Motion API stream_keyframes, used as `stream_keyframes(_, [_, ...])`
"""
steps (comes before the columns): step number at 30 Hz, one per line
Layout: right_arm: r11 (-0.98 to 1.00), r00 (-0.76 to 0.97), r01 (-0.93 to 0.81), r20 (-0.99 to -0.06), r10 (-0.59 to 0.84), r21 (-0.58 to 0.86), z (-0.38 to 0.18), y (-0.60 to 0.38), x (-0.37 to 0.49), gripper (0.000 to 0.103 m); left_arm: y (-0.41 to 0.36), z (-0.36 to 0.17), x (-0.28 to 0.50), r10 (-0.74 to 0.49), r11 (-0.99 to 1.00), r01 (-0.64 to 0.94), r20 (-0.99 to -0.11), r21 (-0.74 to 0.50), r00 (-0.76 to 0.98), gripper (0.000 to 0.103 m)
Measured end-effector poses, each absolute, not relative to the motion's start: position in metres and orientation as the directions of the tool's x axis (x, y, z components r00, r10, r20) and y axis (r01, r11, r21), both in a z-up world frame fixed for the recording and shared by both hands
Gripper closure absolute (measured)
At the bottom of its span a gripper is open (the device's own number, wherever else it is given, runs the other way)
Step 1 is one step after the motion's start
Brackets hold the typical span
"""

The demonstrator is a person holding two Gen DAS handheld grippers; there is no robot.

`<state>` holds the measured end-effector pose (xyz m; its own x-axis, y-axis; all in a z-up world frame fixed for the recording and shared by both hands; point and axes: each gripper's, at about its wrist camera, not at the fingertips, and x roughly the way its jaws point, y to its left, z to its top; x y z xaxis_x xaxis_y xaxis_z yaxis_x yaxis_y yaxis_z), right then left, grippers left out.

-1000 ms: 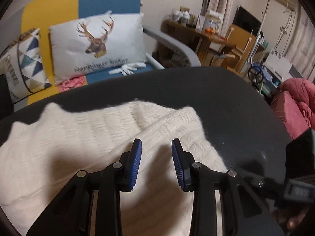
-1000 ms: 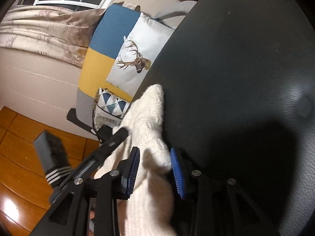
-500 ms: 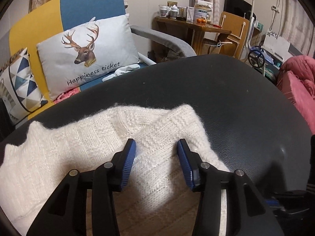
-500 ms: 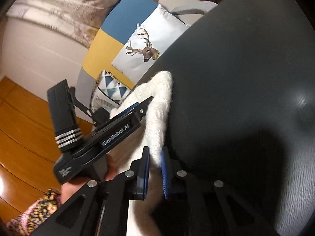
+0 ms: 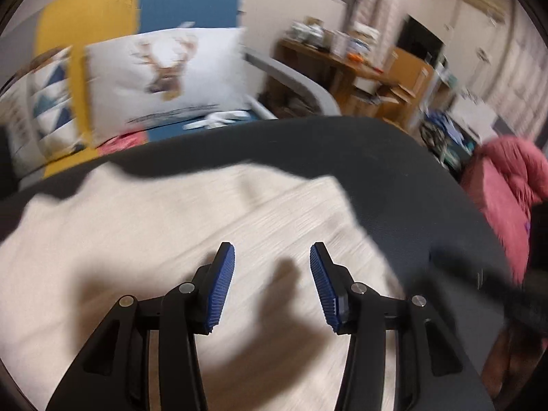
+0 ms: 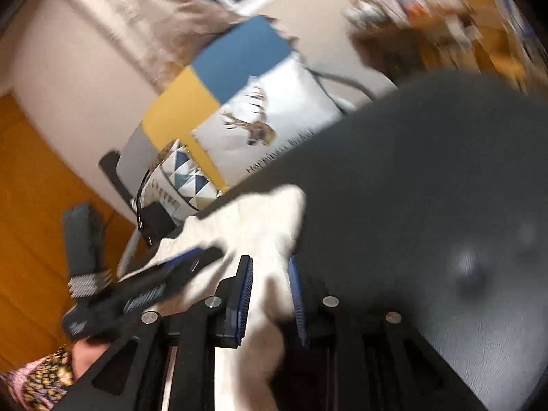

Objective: Fold clothes

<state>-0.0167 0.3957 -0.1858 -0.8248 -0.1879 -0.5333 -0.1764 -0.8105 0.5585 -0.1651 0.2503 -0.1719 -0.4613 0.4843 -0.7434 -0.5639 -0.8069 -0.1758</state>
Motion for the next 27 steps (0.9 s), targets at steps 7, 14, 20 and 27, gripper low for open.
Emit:
stream_keyframes(7, [-0.957,-0.718,-0.138,-0.692,-0.080,0.254,-0.197,0.353,-0.092,0.085,0.143,-0.173,-0.148,0.345,-0.915,-0.375,-0.764,-0.147,-0.544,0.054])
stream_keyframes(14, [-0.919,-0.677,-0.210,-0.727,-0.110,0.335,-0.231,0.386,-0.088,0.090,0.088,-0.182,-0.146,0.381,-0.917,-0.333,-0.734,-0.221,-0.562,0.054])
stream_keyframes(20, [-0.945,-0.648,-0.188,-0.757,-0.084,0.266,-0.222,0.378,-0.090,0.086,0.083,-0.179,-0.144,0.399,-0.912,-0.324,-0.722,-0.250,-0.565,0.054])
stream_keyframes(27, [-0.981,-0.686,-0.133,-0.727,-0.013,0.144,-0.185,0.359,-0.106,0.085,0.072,-0.161,-0.125,0.306,-0.948,-0.283,-0.675,-0.149,-0.671,0.047])
